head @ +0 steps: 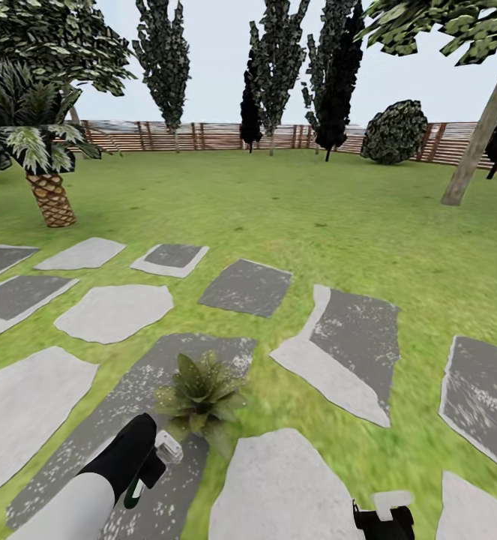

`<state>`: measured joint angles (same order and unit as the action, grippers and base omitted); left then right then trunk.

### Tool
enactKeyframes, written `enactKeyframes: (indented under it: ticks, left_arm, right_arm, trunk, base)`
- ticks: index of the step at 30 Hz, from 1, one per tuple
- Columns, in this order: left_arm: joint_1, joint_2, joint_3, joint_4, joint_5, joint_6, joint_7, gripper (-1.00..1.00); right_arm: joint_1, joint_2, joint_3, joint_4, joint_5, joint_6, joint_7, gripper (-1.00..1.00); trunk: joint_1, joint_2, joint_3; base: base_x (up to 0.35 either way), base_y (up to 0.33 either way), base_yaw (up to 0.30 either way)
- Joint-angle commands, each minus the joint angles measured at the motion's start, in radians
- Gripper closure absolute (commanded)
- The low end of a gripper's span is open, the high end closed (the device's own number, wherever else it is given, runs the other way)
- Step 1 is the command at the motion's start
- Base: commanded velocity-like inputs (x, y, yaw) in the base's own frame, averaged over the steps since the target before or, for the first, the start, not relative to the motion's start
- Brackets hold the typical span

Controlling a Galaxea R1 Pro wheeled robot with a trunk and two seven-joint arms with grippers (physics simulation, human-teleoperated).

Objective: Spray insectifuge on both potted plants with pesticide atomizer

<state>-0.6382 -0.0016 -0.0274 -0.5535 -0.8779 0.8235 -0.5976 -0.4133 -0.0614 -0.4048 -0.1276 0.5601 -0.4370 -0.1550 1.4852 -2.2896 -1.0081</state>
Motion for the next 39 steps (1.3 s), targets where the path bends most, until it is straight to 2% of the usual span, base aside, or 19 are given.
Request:
enactKeyframes:
  ticks: [1, 12, 22, 31, 35, 39]
  left_arm:
    - [0.0, 0.0, -0.001, -0.002, -0.01, 0.003, -0.01, 1.0]
    - [0.0, 0.0, -0.002, -0.002, -0.01, 0.002, -0.011, 1.0]
    - [0.0, -0.001, -0.002, -0.002, -0.01, 0.002, -0.011, 1.0]
    - [0.0, -0.001, -0.002, -0.002, -0.01, 0.002, -0.01, 1.0]
    - [0.0, -0.016, -0.003, -0.002, -0.011, 0.002, -0.01, 1.0]
    - [0.0, -0.018, -0.003, -0.002, -0.012, 0.002, -0.01, 1.0]
  right_arm:
    - [-0.001, 0.0, -0.005, 0.002, 0.011, -0.003, -0.005, -1.0]
    - [-0.001, 0.0, -0.005, 0.002, 0.011, -0.003, -0.005, -1.0]
    - [-0.001, 0.0, -0.005, 0.002, 0.011, -0.003, -0.005, -1.0]
    - [-0.001, 0.0, -0.005, 0.002, 0.011, -0.003, -0.005, -1.0]
    - [-0.001, -0.001, -0.006, 0.002, 0.011, -0.003, -0.005, -1.0]
    - [-0.001, -0.002, -0.006, 0.002, 0.012, -0.003, -0.003, -1.0]
  trunk:
    - [0.0, 0.0, -0.001]
    - [0.0, 0.0, -0.001]
    - [0.0, 0.0, -0.001]
    - [0.0, 0.0, -0.001]
    - [0.0, 0.0, -0.001]
    - [0.0, 0.0, -0.001]
  base:
    - [0.0, -0.271, 0.018]
    - [0.008, -0.271, 0.242]
    - [0.138, -0.258, 0.276]
    - [0.043, -0.036, 0.272]
    - [0.0, -0.139, 0.048]
    - [0.0, -0.261, 0.004]
